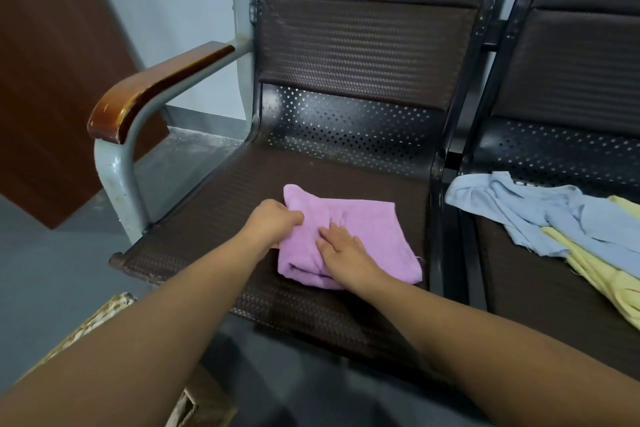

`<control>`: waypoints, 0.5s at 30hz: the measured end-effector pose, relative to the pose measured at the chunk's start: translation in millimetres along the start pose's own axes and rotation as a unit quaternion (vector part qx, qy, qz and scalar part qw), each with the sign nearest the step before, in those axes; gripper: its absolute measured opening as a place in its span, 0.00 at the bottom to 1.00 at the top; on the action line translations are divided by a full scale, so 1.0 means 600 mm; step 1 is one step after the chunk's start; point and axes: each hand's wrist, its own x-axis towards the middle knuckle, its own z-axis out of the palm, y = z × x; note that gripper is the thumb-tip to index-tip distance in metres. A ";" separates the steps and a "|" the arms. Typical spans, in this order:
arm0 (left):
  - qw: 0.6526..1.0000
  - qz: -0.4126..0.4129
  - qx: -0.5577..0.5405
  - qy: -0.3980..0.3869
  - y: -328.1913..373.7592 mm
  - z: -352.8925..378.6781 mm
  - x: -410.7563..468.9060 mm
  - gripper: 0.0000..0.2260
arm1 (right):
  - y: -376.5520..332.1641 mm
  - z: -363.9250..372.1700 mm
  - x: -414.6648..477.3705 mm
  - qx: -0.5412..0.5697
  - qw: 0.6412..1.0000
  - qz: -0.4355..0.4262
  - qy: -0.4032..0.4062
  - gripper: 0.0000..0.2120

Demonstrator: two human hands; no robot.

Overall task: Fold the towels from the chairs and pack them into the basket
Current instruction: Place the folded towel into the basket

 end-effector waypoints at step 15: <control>0.988 0.135 -0.011 -0.067 0.073 0.063 -0.052 0.07 | 0.063 -0.089 -0.006 0.367 0.899 0.207 0.120 0.19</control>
